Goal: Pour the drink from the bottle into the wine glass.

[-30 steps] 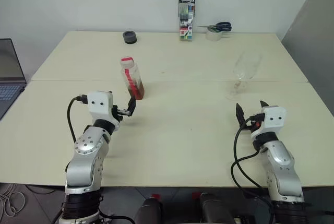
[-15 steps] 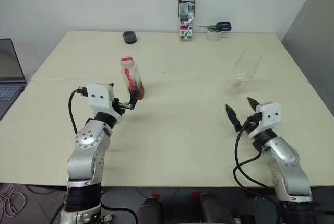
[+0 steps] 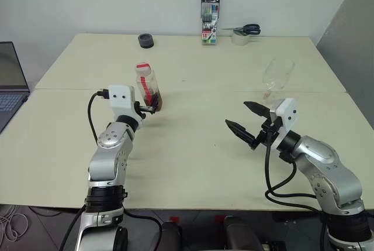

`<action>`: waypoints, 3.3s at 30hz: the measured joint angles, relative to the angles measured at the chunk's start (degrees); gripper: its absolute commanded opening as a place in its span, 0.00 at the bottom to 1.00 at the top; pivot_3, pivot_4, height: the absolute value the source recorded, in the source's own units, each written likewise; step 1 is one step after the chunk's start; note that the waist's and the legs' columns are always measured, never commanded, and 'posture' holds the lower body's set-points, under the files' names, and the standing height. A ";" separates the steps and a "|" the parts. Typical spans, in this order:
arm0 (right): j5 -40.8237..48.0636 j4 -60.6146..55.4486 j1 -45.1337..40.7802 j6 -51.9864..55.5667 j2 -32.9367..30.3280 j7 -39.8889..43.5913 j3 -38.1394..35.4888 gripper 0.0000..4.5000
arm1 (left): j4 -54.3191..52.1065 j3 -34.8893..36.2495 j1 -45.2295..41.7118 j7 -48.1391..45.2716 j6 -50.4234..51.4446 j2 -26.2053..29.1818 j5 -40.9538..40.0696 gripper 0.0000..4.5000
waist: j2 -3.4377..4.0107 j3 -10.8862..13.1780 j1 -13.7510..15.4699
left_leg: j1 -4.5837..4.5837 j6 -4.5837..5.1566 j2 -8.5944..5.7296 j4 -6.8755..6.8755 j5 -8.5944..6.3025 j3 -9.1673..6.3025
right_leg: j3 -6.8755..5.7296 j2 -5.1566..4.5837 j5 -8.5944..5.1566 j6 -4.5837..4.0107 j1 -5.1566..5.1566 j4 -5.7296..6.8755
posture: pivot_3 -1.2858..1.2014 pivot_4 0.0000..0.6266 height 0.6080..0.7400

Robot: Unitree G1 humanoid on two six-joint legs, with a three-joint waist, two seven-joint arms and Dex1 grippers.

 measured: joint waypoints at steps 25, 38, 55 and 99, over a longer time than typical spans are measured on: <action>2.30 0.18 -6.03 3.58 -1.72 3.38 1.00 1.00 | 14.11 -1.71 -13.54 0.61 -1.92 -0.42 4.07 1.00 | -0.21 0.13 0.08 | -0.28 -0.05 -0.02 0.05 0.03 -0.09 | -0.10 -0.04 0.01 -0.01 -0.22 0.00 | 0.52 0.24 1.00; 2.19 0.18 -7.27 4.16 -1.80 2.78 1.91 1.00 | 18.44 -2.25 -16.19 0.44 -4.16 -0.21 5.39 1.00 | -0.22 0.13 0.07 | -0.31 -0.06 -0.03 0.07 0.04 -0.13 | -0.14 -0.05 0.01 -0.01 -0.23 0.00 | 0.52 0.24 1.00; 1.90 0.17 -7.27 4.18 -2.29 2.71 1.93 1.00 | 18.05 -2.17 -15.75 0.29 -4.38 -0.28 5.12 0.42 | -0.22 0.13 0.04 | -0.31 -0.07 -0.02 0.07 0.04 -0.12 | -0.14 -0.06 0.01 -0.01 -0.23 0.01 | 0.52 0.24 1.00; 11.13 -9.31 -19.09 26.47 2.96 -19.04 2.66 0.96 | 22.40 -18.56 -22.28 -62.42 -14.18 0.73 -7.16 0.42 | -0.16 0.17 -0.16 | -0.72 0.00 -0.04 0.16 0.02 -0.30 | -0.35 -0.04 0.00 -0.03 -0.54 0.09 | 0.52 0.24 1.00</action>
